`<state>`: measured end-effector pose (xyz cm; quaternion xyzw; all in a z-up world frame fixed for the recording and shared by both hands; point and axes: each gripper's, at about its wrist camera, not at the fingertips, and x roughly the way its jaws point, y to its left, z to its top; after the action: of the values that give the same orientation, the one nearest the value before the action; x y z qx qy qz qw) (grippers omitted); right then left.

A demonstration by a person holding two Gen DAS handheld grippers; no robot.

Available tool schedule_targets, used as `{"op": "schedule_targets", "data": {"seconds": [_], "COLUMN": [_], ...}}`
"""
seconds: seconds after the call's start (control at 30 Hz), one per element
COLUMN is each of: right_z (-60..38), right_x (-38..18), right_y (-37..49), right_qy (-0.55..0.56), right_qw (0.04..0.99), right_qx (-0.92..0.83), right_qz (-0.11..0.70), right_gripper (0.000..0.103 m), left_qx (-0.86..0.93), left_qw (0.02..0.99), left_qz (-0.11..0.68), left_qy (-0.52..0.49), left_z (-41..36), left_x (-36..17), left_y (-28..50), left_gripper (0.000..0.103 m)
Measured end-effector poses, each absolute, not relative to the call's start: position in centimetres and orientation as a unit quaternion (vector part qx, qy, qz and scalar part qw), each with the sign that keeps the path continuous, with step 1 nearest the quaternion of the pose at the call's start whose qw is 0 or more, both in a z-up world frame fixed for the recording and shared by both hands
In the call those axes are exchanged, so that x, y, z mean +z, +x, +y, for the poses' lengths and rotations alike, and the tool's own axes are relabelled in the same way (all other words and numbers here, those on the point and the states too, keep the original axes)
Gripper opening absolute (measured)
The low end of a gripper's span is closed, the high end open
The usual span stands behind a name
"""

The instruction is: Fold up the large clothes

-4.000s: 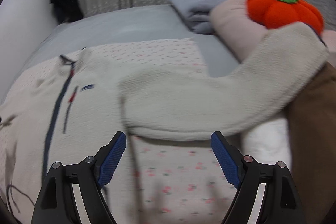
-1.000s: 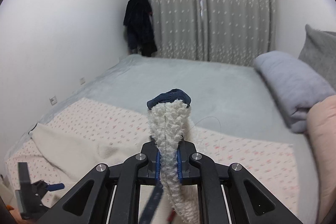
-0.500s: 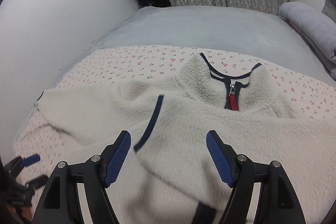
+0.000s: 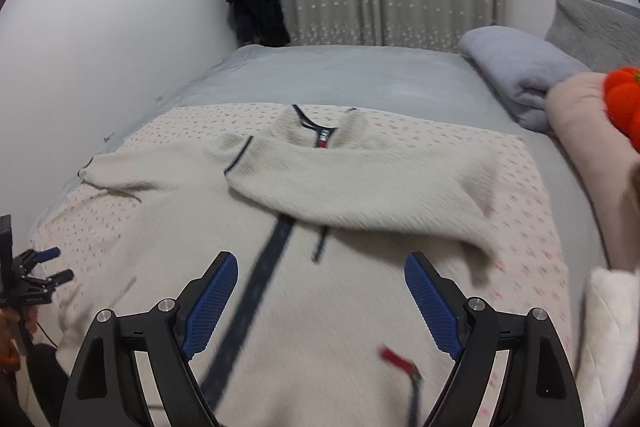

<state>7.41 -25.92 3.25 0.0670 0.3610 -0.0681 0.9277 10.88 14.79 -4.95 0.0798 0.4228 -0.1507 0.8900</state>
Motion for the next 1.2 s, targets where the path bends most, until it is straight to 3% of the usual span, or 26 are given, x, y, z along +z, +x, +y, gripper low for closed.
{"op": "schedule_targets", "data": {"seconds": [0.47,0.83,0.97,1.03,1.1,1.2], "right_z": [-26.4,-24.0,-22.8,-22.8,-22.6,-22.3], "right_x": [-0.5,-7.8,-9.2,-9.7,-9.6,-9.2], "right_y": [-14.5,-17.6,-15.8,-15.0,-14.4,-14.2], "right_qy": [0.074,0.094,0.088,0.092,0.09,0.09], "right_qw": [0.925,0.887,0.878,0.872,0.87,0.874], "right_qx": [-0.142,-0.136,-0.151,-0.164,-0.174,-0.185], "right_qz": [0.345,0.431,0.445,0.451,0.452,0.439], "right_gripper": [0.095,0.095,0.095,0.095,0.095,0.095], "left_qx": [-0.236,-0.173,-0.156,-0.174,-0.183,-0.167], "left_qw": [0.88,0.879,0.884,0.884,0.885,0.915], "left_qz": [0.377,0.392,0.388,0.382,0.374,0.322], "left_qy": [0.17,0.208,0.209,0.206,0.209,0.176], "left_z": [16.6,15.0,14.6,13.9,13.0,13.0], "left_x": [-6.8,-9.9,-10.1,-10.0,-9.8,-7.2], "left_y": [-2.9,-2.5,-1.5,-1.5,-1.8,-3.0], "left_gripper": [0.092,0.089,0.068,0.047,0.006,0.005]}}
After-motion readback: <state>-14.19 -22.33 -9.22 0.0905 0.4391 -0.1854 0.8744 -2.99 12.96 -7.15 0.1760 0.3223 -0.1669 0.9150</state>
